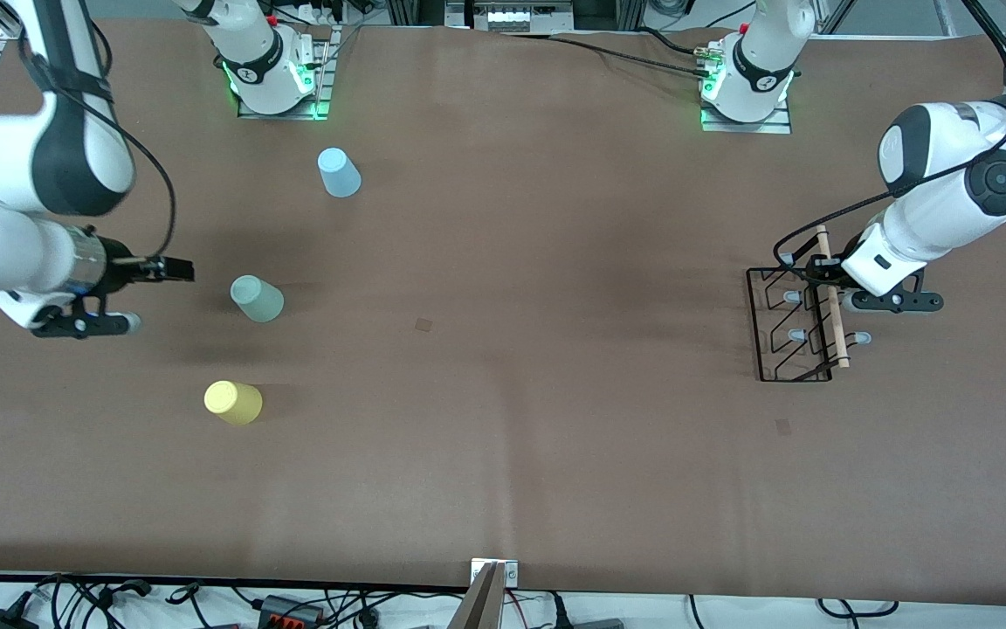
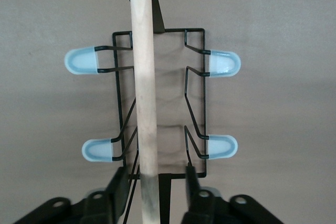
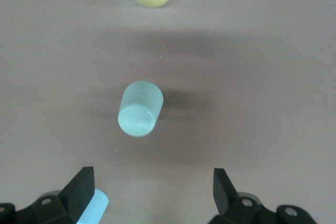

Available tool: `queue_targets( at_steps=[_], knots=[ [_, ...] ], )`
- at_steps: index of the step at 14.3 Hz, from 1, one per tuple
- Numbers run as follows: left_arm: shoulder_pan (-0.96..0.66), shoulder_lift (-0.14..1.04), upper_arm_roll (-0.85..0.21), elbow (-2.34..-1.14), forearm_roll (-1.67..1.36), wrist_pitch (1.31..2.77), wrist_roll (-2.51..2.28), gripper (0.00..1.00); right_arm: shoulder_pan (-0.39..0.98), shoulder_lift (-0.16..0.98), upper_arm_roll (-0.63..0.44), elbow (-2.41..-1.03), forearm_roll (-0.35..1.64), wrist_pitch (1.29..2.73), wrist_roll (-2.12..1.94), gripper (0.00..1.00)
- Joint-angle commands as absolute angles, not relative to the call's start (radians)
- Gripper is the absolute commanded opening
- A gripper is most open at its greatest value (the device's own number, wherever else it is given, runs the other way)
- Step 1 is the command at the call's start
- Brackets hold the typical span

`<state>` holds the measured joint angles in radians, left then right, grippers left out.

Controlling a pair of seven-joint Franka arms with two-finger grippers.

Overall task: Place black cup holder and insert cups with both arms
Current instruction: 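Carry the rack with the left gripper while the right gripper descends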

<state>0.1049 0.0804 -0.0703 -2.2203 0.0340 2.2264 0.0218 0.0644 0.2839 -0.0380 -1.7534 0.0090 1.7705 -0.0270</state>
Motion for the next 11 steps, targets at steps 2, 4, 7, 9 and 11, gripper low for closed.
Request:
queue_targets(
  at_steps=[2, 4, 7, 9, 11],
  knots=[
    [0.110, 0.083, -0.071, -2.223, 0.017, 2.238, 0.048, 0.18, 0.121, 0.261, -0.038, -1.919, 0.023, 1.923, 0.087, 1.00],
    [0.112, 0.087, -0.072, -2.218, 0.017, 2.237, 0.046, 0.03, 0.124, 0.259, -0.038, -1.968, 0.023, 1.985, 0.087, 1.00],
    [0.104, 0.089, -0.072, -2.200, 0.017, 2.226, 0.038, 0.01, 0.126, 0.265, -0.038, -2.020, 0.023, 2.057, 0.086, 1.00],
    [0.089, 0.089, -0.081, -2.168, 0.015, 2.188, 0.034, 0.01, 0.127, 0.275, -0.038, -2.057, 0.023, 2.107, 0.087, 1.00],
    [0.084, 0.090, -0.109, -2.096, 0.008, 2.081, 0.015, 0.01, 0.137, 0.308, -0.038, -2.063, 0.023, 2.123, 0.095, 1.00]
  ],
)
